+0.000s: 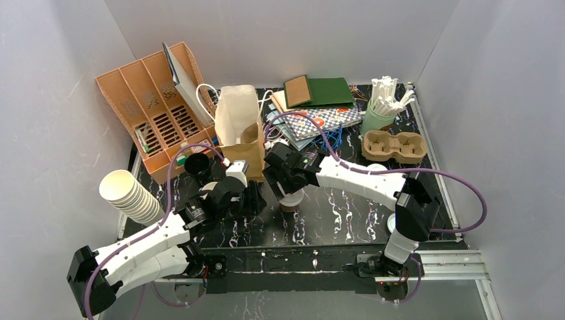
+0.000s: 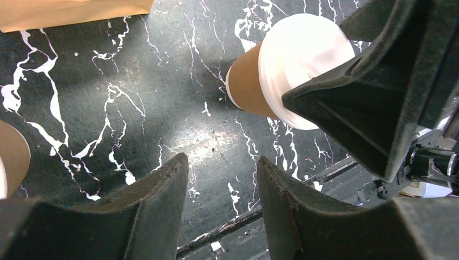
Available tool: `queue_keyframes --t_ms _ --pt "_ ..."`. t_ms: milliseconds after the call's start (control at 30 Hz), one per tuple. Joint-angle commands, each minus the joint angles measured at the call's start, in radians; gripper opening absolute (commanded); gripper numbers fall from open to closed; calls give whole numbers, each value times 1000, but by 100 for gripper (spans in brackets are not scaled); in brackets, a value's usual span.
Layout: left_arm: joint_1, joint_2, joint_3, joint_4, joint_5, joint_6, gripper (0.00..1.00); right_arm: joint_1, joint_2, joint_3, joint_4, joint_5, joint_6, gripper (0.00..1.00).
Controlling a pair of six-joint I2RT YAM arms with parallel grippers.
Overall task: Pack the takeout coffee
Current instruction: Close the cup lid on the coffee cup.
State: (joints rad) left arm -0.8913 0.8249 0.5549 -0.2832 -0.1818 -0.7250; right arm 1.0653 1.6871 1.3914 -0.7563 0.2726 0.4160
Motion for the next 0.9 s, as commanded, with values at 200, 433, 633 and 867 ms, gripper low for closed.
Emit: queue_keyframes --t_ms 200,433,633,867 --pt "5 -7 -16 -7 -38 -32 45 31 13 -50 -8 55 26 75" --pt "11 -10 -33 4 -25 -46 44 35 7 -95 17 57 39 74" --pt "26 -9 -50 36 3 -63 43 35 -14 -168 70 50 58 73" --pt "45 6 -59 68 35 -67 43 35 -32 -228 112 47 66 72"
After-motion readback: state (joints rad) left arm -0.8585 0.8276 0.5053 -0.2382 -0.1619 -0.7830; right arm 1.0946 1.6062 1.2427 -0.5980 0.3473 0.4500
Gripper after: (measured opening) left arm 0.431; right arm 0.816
